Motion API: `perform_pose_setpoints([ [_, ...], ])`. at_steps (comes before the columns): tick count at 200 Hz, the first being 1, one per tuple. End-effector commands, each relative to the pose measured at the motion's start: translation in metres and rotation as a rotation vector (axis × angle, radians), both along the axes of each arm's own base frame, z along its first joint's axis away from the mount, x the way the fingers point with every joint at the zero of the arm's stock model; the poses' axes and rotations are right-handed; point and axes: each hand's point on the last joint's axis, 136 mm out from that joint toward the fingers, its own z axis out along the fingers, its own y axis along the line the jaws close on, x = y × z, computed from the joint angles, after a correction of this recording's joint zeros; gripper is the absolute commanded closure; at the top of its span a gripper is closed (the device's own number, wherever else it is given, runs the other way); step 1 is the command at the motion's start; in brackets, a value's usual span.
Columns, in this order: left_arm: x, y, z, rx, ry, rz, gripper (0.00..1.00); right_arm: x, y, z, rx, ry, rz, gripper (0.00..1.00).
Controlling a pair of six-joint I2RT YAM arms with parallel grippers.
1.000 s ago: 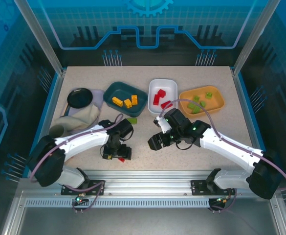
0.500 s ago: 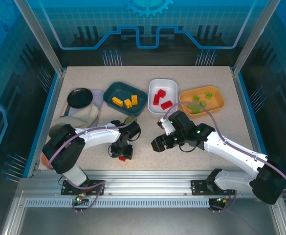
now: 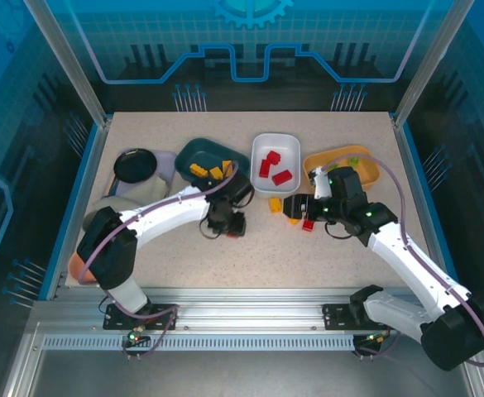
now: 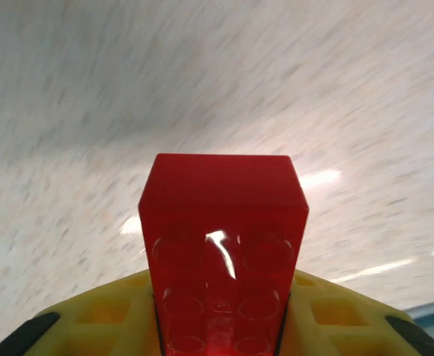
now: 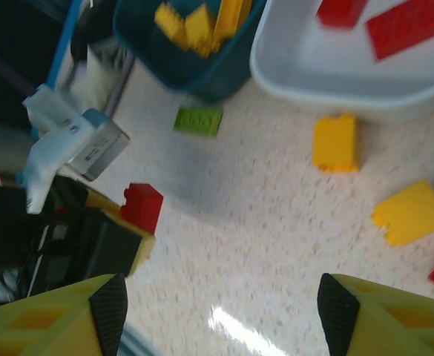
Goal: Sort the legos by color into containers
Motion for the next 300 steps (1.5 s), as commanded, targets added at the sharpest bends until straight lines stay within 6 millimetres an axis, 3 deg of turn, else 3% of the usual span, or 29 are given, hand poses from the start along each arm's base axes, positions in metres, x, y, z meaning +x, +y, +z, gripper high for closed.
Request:
perform_pose_setpoints([
  [1,0.028,-0.023,0.016,-0.086,0.014,0.045,0.66,0.037,-0.009,0.045,0.077,-0.118,-0.136,0.29],
  [34,0.081,-0.056,0.036,-0.177,-0.01,0.074,0.66,0.068,-0.023,0.056,0.102,-0.144,-0.269,0.29],
  [57,0.112,-0.073,0.035,-0.219,0.013,0.117,0.67,0.084,-0.028,0.058,0.122,-0.124,-0.312,0.29],
  [82,0.143,-0.087,0.03,-0.268,0.061,0.233,0.68,0.09,-0.031,0.056,0.094,-0.11,-0.311,0.29],
  [113,0.167,-0.105,0.022,-0.311,0.112,0.353,0.69,0.091,-0.036,0.047,0.079,-0.082,-0.306,0.29],
  [144,0.176,-0.11,0.008,-0.319,0.16,0.479,0.71,0.094,-0.041,0.033,0.082,-0.027,-0.308,0.28],
  [191,0.181,-0.11,-0.012,-0.322,0.226,0.653,0.71,0.099,-0.044,0.031,0.082,-0.014,-0.306,0.28],
  [200,0.18,-0.111,-0.014,-0.324,0.243,0.676,0.68,0.099,-0.044,0.029,0.078,-0.007,-0.303,0.28],
  [218,0.18,-0.111,-0.013,-0.33,0.253,0.712,0.54,0.099,-0.045,0.028,0.071,0.001,-0.299,0.28],
  [245,0.182,-0.109,-0.001,-0.349,0.246,0.745,0.34,0.098,-0.045,0.027,0.056,0.005,-0.288,0.27],
  [279,0.192,-0.115,0.037,-0.433,0.17,0.725,0.32,0.094,-0.046,0.038,0.026,-0.03,-0.254,0.27],
  [300,0.189,-0.104,0.066,-0.43,0.103,0.687,0.31,0.086,-0.048,0.045,-0.021,-0.065,-0.221,0.28],
])
